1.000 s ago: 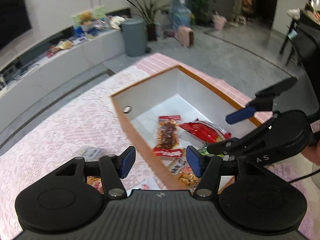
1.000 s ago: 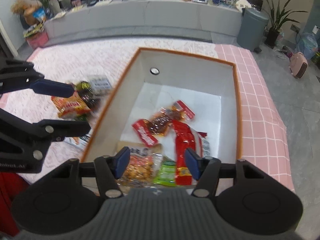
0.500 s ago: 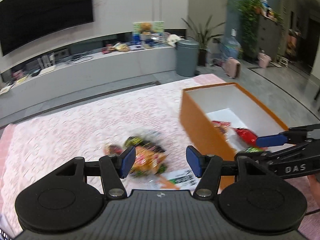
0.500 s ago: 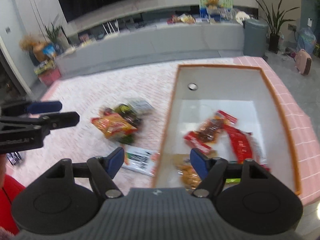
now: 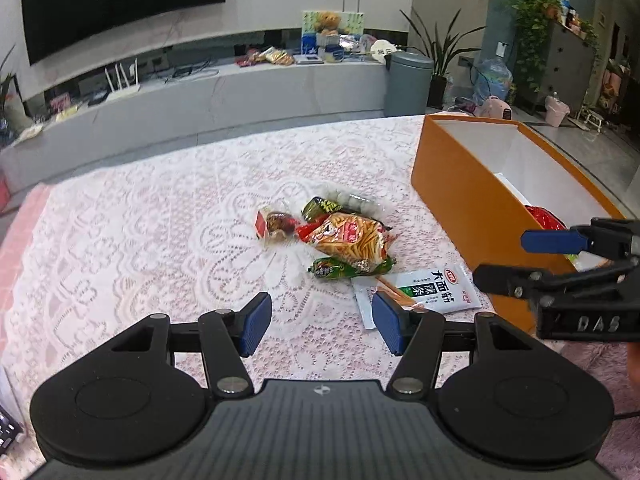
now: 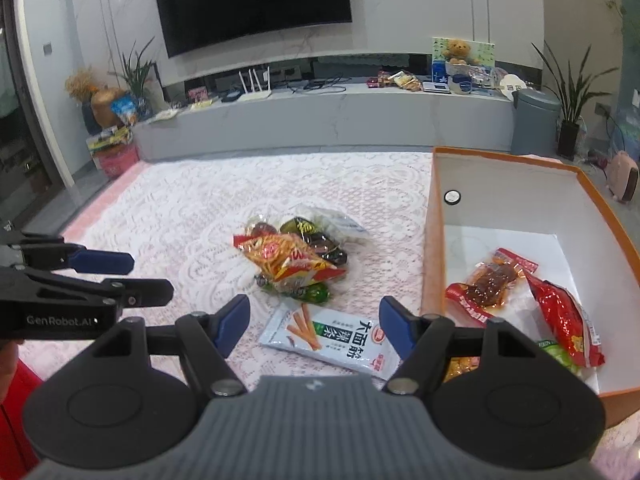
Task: Organize snacks
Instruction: 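Move both open grippers back toward the remaining snack pile, then grasp the orange chip bag with the left gripper while the right gripper grasps the white breadstick pack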
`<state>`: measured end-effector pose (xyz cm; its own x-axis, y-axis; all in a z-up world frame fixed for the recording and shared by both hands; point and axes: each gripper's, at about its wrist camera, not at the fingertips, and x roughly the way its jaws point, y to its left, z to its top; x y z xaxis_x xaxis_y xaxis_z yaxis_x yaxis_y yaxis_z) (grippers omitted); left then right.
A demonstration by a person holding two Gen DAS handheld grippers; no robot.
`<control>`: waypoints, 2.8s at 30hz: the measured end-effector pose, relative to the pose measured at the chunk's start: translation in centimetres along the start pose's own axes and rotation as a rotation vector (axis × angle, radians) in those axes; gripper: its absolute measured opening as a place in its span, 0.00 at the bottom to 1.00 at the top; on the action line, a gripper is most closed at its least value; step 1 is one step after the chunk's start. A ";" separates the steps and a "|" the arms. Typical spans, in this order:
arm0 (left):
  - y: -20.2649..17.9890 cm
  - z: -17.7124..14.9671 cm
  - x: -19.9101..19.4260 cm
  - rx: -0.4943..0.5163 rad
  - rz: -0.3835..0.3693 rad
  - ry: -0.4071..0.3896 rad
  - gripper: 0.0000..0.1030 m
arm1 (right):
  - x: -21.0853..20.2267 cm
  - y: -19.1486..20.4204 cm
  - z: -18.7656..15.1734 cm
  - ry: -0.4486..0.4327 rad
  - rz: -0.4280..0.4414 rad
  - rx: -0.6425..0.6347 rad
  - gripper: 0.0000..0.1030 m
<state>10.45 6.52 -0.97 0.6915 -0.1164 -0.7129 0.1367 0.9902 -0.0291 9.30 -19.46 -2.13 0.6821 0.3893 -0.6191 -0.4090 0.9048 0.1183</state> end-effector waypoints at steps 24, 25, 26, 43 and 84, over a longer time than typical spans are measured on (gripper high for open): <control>2.7 4.1 10.7 -0.439 -0.151 0.083 0.76 | 12.2 -1.0 4.2 0.156 -0.110 -0.123 0.33; 2.8 4.2 11.3 -0.455 -0.154 0.094 0.76 | 12.5 -1.0 4.2 0.169 -0.110 -0.120 0.33; 2.8 4.3 11.8 -0.467 -0.157 0.102 0.76 | 12.8 -1.0 4.3 0.191 -0.108 -0.111 0.33; 2.2 4.3 13.2 -0.413 -0.167 0.107 0.51 | 14.5 -0.5 2.7 0.259 -0.102 -0.061 0.33; 5.3 -0.2 6.8 -0.220 -0.164 0.119 0.48 | 14.4 2.8 2.4 0.466 0.005 -0.191 0.06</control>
<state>15.74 11.02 -6.06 0.5833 -0.2789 -0.7629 0.0734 0.9535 -0.2925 19.41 -10.92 -8.81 0.3543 0.2357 -0.9049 -0.5447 0.8386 0.0051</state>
